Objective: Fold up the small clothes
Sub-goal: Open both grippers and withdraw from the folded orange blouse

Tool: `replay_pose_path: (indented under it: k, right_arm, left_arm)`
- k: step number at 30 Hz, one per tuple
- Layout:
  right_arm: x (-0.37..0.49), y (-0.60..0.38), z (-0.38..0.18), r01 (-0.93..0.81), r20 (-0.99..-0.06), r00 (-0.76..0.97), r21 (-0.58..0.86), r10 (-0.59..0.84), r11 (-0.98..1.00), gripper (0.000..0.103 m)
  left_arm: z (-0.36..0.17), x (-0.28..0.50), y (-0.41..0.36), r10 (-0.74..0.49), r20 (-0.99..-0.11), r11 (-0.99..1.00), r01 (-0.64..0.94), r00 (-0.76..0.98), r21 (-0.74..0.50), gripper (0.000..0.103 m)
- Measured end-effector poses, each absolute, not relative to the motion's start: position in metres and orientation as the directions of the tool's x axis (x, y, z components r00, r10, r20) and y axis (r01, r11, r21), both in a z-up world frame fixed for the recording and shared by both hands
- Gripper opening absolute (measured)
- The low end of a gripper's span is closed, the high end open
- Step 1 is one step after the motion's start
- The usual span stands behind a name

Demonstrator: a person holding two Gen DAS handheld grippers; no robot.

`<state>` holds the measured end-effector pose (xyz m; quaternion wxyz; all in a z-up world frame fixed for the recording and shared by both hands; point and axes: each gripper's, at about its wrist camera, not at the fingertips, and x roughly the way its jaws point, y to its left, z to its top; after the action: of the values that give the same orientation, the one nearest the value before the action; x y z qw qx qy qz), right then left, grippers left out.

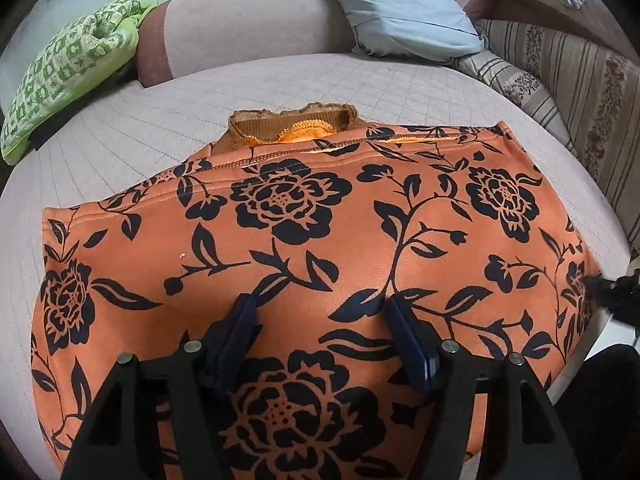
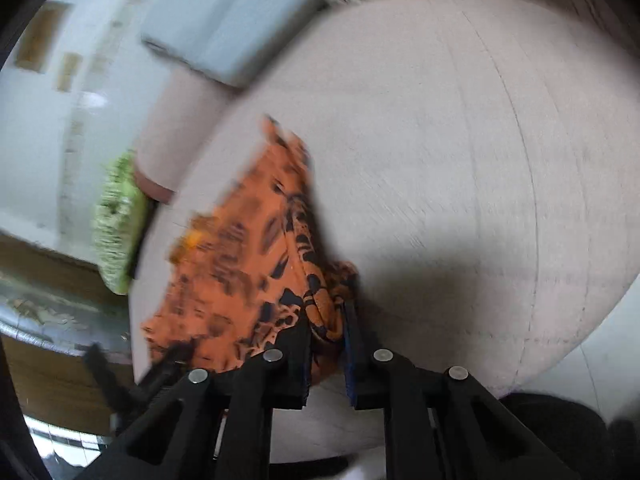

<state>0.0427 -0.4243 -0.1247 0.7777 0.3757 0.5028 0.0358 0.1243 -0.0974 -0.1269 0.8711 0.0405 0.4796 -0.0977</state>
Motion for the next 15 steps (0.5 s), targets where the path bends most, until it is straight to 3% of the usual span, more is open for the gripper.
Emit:
replay_pose_path:
  k: [2, 4, 5, 9, 15]
  right_arm:
    - [0.040, -0.433, -0.143, 0.356, -0.727, 0.481, 0.672, 0.489, 0.649, 0.029]
    - [0.036, -0.440, -0.128, 0.328, -0.702, 0.519, 0.690, 0.487, 0.645, 0.057]
    - [0.034, -0.442, -0.121, 0.316, -0.699, 0.534, 0.686, 0.476, 0.655, 0.061]
    - [0.046, -0.459, -0.090, 0.262, -0.686, 0.583, 0.666, 0.436, 0.698, 0.063]
    - [0.125, -0.461, -0.079, 0.115, -0.644, 0.541, 0.693, 0.541, 0.711, 0.064]
  left_arm:
    - [-0.127, 0.124, -0.094, -0.143, -0.846, 0.977, 0.209, 0.513, -0.038, 0.069]
    - [-0.123, 0.124, -0.091, -0.154, -0.850, 0.978, 0.201, 0.504, -0.058, 0.068]
    - [-0.120, 0.123, -0.089, -0.161, -0.845, 0.979, 0.193, 0.510, -0.070, 0.068]
    - [-0.103, 0.125, -0.081, -0.199, -0.816, 0.979, 0.153, 0.543, -0.137, 0.068]
    - [-0.128, 0.138, -0.091, -0.105, -0.864, 0.989, 0.141, 0.492, -0.040, 0.068]
